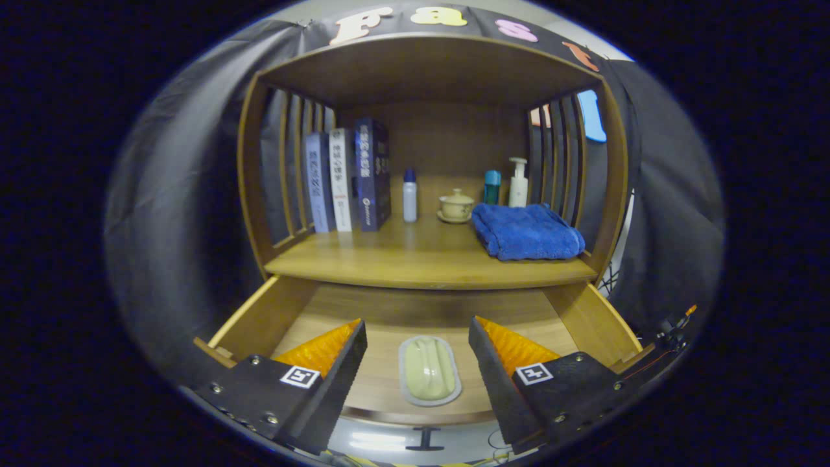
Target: Pull open the drawer, take out the items inside it, and place them on the countertop above the cabinet.
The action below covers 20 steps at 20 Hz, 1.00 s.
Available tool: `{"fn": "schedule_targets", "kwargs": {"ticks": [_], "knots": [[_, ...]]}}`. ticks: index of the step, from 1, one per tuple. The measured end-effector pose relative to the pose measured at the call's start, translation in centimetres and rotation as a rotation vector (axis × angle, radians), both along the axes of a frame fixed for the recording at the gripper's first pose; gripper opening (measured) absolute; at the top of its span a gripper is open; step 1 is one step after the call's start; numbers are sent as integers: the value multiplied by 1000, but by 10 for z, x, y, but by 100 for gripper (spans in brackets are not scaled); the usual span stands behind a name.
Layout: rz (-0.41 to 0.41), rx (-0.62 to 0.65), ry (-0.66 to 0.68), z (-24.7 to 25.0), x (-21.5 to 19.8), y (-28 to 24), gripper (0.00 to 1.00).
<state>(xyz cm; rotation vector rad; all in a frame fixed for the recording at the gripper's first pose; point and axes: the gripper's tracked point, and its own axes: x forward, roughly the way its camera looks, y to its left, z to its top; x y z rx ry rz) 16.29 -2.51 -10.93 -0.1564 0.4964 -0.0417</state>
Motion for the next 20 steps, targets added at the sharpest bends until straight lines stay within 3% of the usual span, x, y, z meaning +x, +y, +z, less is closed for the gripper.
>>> {"fn": "schedule_targets", "kwargs": {"ticks": [7,12,15,18,19,20], "knots": [[-17,59,349,-66,18,-13,96],[-65,87,417,-89,16,-27,96],[-91,187,409,-93,18,-25,20],[-107,167,357,-87,16,-33,19],[-113,190,328,-78,18,-34,8],[-98,212,300,-66,16,-30,8]]}}
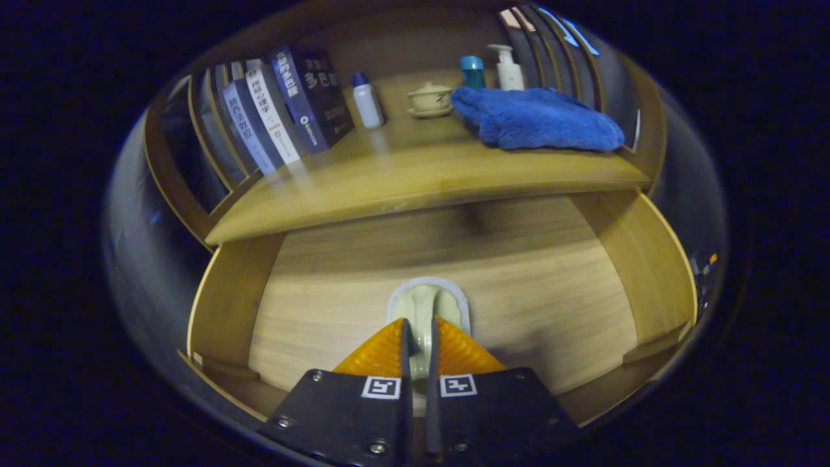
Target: Pull open the drawer, take out the items inside it, and place them on the countertop above the cabinet.
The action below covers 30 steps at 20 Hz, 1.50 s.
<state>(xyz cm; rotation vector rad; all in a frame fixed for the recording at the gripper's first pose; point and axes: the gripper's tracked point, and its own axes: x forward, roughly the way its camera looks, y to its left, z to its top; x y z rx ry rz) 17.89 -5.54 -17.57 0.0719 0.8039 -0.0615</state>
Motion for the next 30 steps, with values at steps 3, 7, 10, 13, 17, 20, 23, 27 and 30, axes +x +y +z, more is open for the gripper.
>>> {"fn": "schedule_targets", "kwargs": {"ticks": [3,7,10,13,17,20,23,27,30], "knots": [[18,10,-107,42,1,5,8],[27,70,-226,113,-13,13,8],[44,51,-333,166,-25,17,8],[52,53,-411,211,-34,19,8],[72,5,-460,232,-27,22,8],[70,2,-454,223,-11,27,8],[56,-2,-463,210,10,29,8],[45,25,-533,204,41,40,8],[41,7,-530,189,62,46,8]]}}
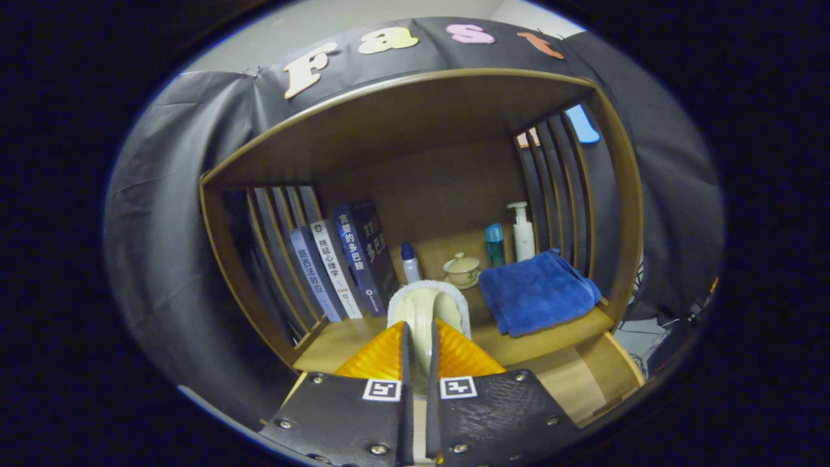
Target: Pull open the drawer, take out the items inside it, and place them on the countertop above the cabinet.
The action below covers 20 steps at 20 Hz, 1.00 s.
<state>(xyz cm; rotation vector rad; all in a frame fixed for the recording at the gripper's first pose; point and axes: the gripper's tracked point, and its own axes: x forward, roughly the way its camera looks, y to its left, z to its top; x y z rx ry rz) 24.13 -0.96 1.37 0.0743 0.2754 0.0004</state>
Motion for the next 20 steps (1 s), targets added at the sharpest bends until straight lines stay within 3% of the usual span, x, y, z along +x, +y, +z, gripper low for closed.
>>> {"fn": "schedule_targets", "kwargs": {"ticks": [10,20], "knots": [[-39,-78,117,-62,67,-8,8],[-76,11,124,-73,110,-10,11]]}}
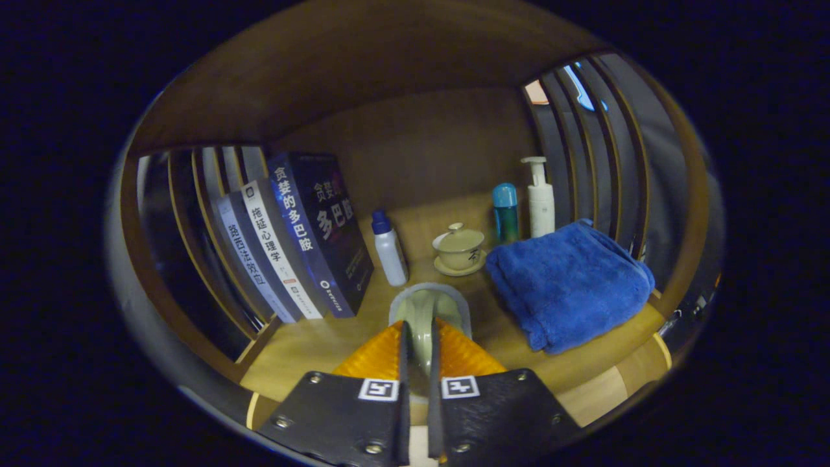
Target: Pull open the drawer, take out the items inside it, and place them on the countertop above the cabinet.
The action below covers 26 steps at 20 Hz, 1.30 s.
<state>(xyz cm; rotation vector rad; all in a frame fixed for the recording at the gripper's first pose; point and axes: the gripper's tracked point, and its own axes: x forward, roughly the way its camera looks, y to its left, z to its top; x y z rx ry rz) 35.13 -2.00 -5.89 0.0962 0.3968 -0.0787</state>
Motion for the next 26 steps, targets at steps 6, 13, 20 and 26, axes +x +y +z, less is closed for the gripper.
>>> {"fn": "schedule_targets", "kwargs": {"ticks": [6,13,20,26], "knots": [[10,-7,45,-19,7,2,17],[18,-48,30,-10,-12,8,71],[35,-49,-2,29,-63,18,99],[136,-68,-22,55,-139,44,99]]}}
